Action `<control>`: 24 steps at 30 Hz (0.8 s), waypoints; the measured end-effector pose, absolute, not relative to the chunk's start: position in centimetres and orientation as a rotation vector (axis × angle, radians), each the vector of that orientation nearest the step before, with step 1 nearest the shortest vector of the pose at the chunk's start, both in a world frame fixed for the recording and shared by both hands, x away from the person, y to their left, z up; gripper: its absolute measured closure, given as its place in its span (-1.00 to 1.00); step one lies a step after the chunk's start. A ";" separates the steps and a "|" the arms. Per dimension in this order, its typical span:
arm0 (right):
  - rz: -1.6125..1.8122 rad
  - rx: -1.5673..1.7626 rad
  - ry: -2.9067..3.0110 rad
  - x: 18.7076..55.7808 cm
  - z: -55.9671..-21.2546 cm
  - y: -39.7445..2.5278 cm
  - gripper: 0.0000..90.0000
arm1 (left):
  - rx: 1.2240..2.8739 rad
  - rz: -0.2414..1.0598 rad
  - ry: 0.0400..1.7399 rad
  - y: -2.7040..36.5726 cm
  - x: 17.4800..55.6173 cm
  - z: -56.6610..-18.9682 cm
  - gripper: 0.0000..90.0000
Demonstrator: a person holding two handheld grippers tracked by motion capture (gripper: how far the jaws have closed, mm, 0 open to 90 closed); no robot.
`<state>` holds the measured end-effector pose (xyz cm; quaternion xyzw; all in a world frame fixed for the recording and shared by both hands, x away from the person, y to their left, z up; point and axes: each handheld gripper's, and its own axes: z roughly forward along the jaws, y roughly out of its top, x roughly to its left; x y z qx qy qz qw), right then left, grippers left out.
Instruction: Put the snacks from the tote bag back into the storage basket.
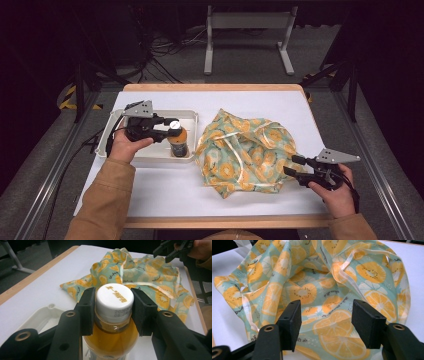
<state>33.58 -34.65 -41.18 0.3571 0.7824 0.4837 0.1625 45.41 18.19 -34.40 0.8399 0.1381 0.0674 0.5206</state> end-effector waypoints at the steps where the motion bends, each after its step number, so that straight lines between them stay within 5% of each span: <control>1: 1.385 1.021 2.233 33.6 -41.2 -34.6 -0.07 | 2.008 0.158 0.342 18.2 45.4 -34.4 0.25; 6: 1.391 1.015 2.237 33.9 -41.2 -34.4 -0.11 | 2.011 0.187 0.402 17.9 45.0 -34.2 -0.11; 24: 1.425 0.944 2.255 35.7 -40.7 -32.9 -0.13 | 1.905 0.325 0.535 19.3 39.7 -30.5 -0.10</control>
